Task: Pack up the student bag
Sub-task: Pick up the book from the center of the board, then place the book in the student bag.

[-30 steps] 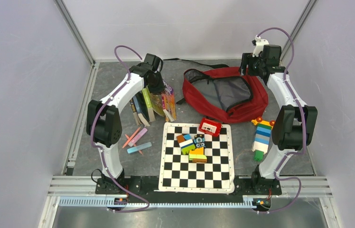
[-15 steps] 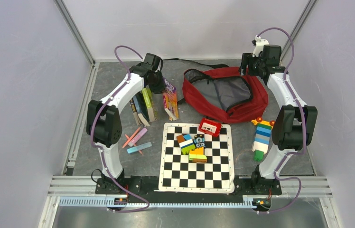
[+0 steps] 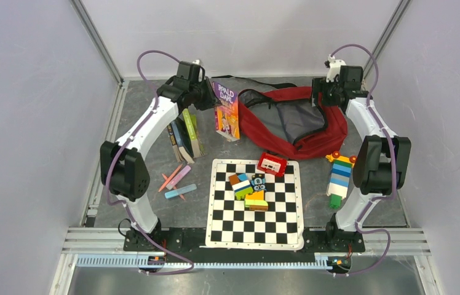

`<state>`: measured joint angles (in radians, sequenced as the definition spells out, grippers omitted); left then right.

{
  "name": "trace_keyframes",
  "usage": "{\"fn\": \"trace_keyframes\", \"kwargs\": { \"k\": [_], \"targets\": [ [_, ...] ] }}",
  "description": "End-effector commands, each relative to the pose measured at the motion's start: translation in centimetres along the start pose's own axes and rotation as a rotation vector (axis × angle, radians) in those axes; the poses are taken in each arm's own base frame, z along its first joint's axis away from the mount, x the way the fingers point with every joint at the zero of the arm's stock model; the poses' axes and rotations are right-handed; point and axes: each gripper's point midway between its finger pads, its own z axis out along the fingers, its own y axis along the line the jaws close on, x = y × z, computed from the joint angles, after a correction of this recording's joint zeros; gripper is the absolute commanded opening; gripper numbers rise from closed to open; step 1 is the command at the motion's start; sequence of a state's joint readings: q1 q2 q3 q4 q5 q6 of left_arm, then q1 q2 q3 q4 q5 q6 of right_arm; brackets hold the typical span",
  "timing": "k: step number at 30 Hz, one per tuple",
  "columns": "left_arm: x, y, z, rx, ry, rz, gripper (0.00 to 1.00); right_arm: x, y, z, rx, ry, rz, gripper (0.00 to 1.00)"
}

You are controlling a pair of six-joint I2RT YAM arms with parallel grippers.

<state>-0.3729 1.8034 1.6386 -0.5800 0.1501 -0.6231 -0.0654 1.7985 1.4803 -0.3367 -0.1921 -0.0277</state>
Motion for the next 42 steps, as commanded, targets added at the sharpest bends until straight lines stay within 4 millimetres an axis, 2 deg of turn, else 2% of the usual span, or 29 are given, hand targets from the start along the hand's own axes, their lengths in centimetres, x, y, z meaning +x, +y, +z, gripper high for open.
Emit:
{"fn": "trace_keyframes", "kwargs": {
  "k": [1, 5, 9, 13, 15, 17, 20, 21, 23, 26, 31, 34, 39, 42],
  "targets": [
    [-4.7, -6.0, -5.9, 0.199, -0.165, 0.031, 0.02, 2.2, -0.5, -0.4, -0.013, 0.033, 0.029, 0.83],
    [-5.8, -8.4, -7.7, 0.268, -0.184, 0.002, 0.02, 4.6, -1.3, 0.0, -0.033, 0.044, 0.081, 0.82],
    [-4.8, -11.2, -7.0, 0.363, -0.107, -0.030, 0.02, 6.1, -1.1, 0.7, -0.076, 0.074, 0.095, 0.80],
    [-4.1, -14.7, -6.6, 0.483, -0.096, -0.050, 0.02, 6.9, -1.2, 1.7, -0.084, 0.098, 0.098, 0.71],
    [-4.0, -16.1, -5.8, 0.538, -0.086, -0.080, 0.02, 6.8, -1.3, 1.9, -0.083, 0.098, 0.096, 0.58],
    [-3.9, -17.3, -4.7, 0.582, -0.079, -0.095, 0.02, 6.0, -1.6, 1.7, -0.073, 0.081, 0.090, 0.34],
    [-4.5, -18.8, -3.3, 0.645, -0.107, -0.134, 0.02, 4.0, -2.1, 0.6, -0.033, 0.035, 0.082, 0.05],
    [-5.0, -19.4, -3.1, 0.676, -0.118, -0.153, 0.02, 3.4, -2.3, 0.2, -0.018, 0.019, 0.077, 0.00],
    [-5.5, -20.3, -2.4, 0.726, -0.137, -0.170, 0.02, 2.0, -2.7, -0.8, 0.011, -0.015, 0.068, 0.00],
    [-5.4, -20.0, -0.5, 0.741, -0.163, -0.191, 0.02, 0.0, -3.3, -2.5, 0.059, -0.063, 0.061, 0.00],
    [-3.0, -18.3, 3.2, 0.728, -0.121, -0.235, 0.02, -4.1, -4.0, -5.4, 0.129, -0.164, 0.115, 0.00],
    [-1.6, -17.4, 4.9, 0.723, -0.101, -0.233, 0.02, -6.3, -3.6, -6.4, 0.115, -0.214, 0.137, 0.00],
    [0.3, -14.8, 8.0, 0.633, -0.079, -0.239, 0.02, -9.2, -2.8, -7.9, 0.083, -0.280, 0.171, 0.00],
    [1.3, -14.2, 9.3, 0.594, -0.051, -0.250, 0.02, -10.7, -2.3, -8.6, 0.057, -0.313, 0.181, 0.00]
  ]
}}
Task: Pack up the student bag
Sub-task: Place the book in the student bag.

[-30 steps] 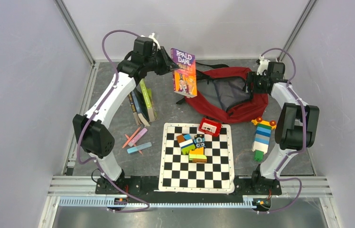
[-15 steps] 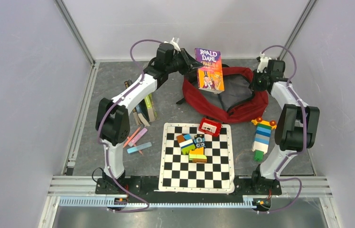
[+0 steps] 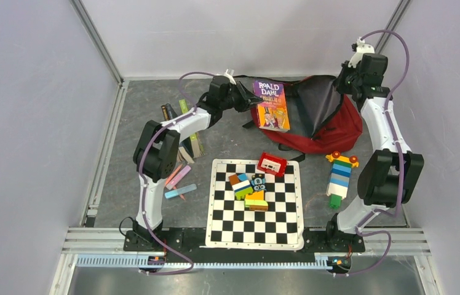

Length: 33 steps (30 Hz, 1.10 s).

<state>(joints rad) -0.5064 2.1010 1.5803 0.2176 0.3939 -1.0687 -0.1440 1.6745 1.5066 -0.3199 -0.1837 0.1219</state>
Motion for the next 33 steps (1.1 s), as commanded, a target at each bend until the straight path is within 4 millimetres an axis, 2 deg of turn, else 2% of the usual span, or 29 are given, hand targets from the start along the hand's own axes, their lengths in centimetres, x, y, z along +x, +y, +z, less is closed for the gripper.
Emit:
{"fn": "trace_keyframes", "kwargs": {
  "k": [1, 6, 9, 15, 17, 21, 25, 28, 33],
  "targets": [
    [-0.5, -1.5, 0.8, 0.042, -0.029, 0.006, 0.02, -5.9, 1.6, -2.6, -0.036, -0.147, 0.032, 0.00],
    [1.2, -1.7, 2.4, 0.010, 0.033, 0.008, 0.02, -7.1, 3.0, -2.9, -0.066, -0.177, 0.032, 0.00],
    [2.4, -2.3, 3.4, 0.020, 0.077, -0.004, 0.02, -7.3, 4.7, -2.5, -0.099, -0.179, 0.027, 0.00],
    [4.3, -2.8, 5.0, 0.028, 0.141, -0.042, 0.02, -7.9, 9.5, -2.5, -0.179, -0.194, 0.011, 0.00],
    [4.9, -2.8, 5.7, 0.031, 0.158, -0.064, 0.02, -8.2, 11.7, -2.9, -0.216, -0.203, 0.000, 0.00],
    [5.6, -3.2, 6.8, 0.031, 0.181, -0.120, 0.02, -8.6, 14.4, -3.3, -0.251, -0.218, -0.004, 0.00],
    [5.4, -3.7, 7.8, 0.027, 0.167, -0.137, 0.02, -8.2, 16.3, -3.6, -0.298, -0.215, 0.020, 0.00],
    [4.5, -5.6, 8.4, 0.113, 0.129, -0.200, 0.02, -7.3, 17.2, -3.7, -0.308, -0.206, 0.027, 0.00],
    [2.8, -9.8, 8.2, 0.297, 0.037, -0.196, 0.02, -5.6, 17.2, -3.8, -0.301, -0.193, 0.059, 0.00]
  ]
}}
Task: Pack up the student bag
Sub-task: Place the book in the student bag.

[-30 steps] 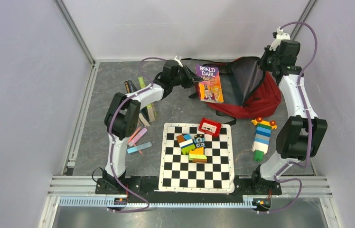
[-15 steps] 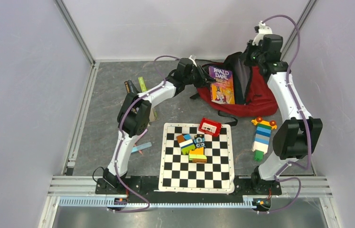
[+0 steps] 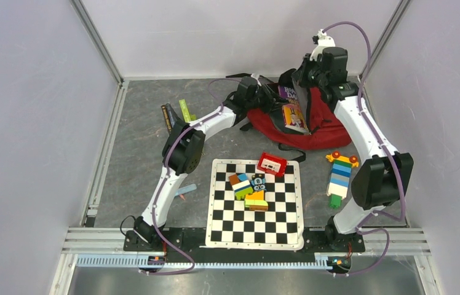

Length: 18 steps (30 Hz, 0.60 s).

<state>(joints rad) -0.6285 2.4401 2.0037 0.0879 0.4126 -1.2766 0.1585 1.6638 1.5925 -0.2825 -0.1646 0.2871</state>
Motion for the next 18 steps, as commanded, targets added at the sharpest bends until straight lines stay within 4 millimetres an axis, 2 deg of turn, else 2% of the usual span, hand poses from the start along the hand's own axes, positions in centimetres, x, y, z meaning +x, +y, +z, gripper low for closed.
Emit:
{"fn": "trace_keyframes", "kwargs": {
  "k": [1, 3, 6, 10, 13, 15, 18],
  "targets": [
    [-1.3, -9.5, -1.0, 0.328, -0.086, 0.007, 0.02, -2.9, 1.7, -1.7, -0.031, -0.127, 0.027, 0.00],
    [-0.9, -9.5, -0.7, 0.343, -0.091, 0.015, 0.02, -2.5, 1.6, -1.7, -0.023, -0.123, 0.033, 0.00],
    [0.0, -8.0, 0.3, 0.306, -0.107, 0.073, 0.02, -2.4, 1.7, -1.7, -0.024, -0.127, 0.040, 0.00],
    [1.2, -3.7, 2.3, 0.199, -0.095, 0.089, 0.02, -2.8, 2.1, -1.6, -0.039, -0.140, 0.054, 0.00],
    [1.5, -0.4, 3.1, 0.090, -0.106, 0.065, 0.02, -3.2, 2.5, -1.7, -0.047, -0.150, 0.056, 0.00],
    [1.8, 0.5, 3.5, 0.047, -0.111, 0.085, 0.02, -3.1, 2.6, -1.7, -0.051, -0.151, 0.058, 0.00],
    [2.4, 0.6, 4.5, 0.014, -0.118, 0.098, 0.02, -3.0, 2.8, -1.6, -0.054, -0.149, 0.062, 0.00]
  ]
}}
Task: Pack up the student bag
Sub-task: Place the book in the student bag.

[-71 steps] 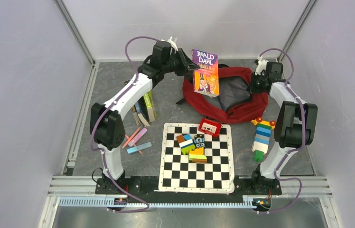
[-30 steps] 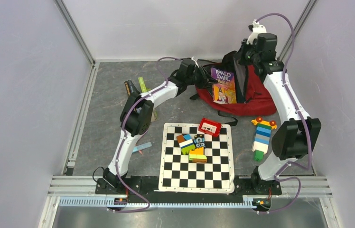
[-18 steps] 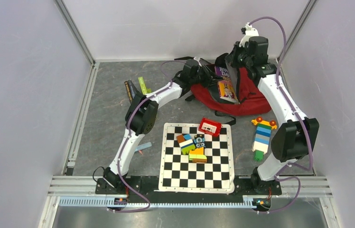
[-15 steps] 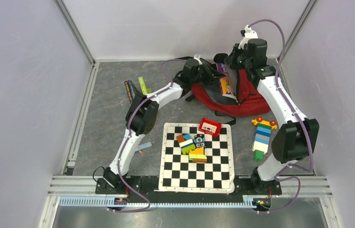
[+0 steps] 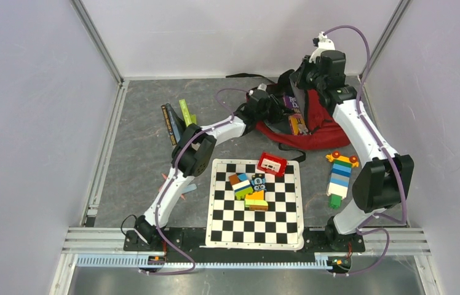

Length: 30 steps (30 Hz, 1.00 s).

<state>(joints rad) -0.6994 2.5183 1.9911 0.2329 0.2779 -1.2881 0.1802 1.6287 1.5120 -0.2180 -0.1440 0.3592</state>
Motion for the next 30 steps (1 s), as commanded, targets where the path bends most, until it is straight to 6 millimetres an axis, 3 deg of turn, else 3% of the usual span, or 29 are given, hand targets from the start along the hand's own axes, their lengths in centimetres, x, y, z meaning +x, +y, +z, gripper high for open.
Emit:
{"fn": "trace_keyframes", "kwargs": {
  "k": [1, 10, 11, 15, 17, 25, 30],
  "targets": [
    [0.6, -0.9, 1.4, -0.017, -0.043, 0.071, 0.02, -3.9, 2.4, -1.3, -0.057, -0.129, -0.001, 0.00],
    [3.7, 0.0, 3.1, -0.094, -0.016, 0.155, 0.02, -3.7, 2.7, -1.2, -0.051, -0.120, -0.009, 0.00],
    [4.1, 1.0, 3.0, -0.134, 0.000, 0.167, 0.03, -3.5, 2.7, -1.1, -0.051, -0.116, -0.008, 0.00],
    [4.5, 3.2, 2.6, -0.201, 0.039, 0.227, 0.16, -3.1, 2.5, -1.1, -0.043, -0.109, -0.008, 0.00],
    [4.4, 3.5, 2.4, -0.211, 0.049, 0.263, 0.30, -3.1, 2.5, -1.1, -0.038, -0.110, -0.011, 0.00],
    [3.3, 2.5, 1.1, -0.226, 0.040, 0.387, 0.66, -2.9, 1.7, -1.6, -0.004, -0.116, -0.033, 0.00],
    [0.9, 0.2, -0.9, -0.221, -0.025, 0.474, 0.83, -2.8, 0.9, -2.0, 0.044, -0.118, -0.055, 0.00]
  ]
}}
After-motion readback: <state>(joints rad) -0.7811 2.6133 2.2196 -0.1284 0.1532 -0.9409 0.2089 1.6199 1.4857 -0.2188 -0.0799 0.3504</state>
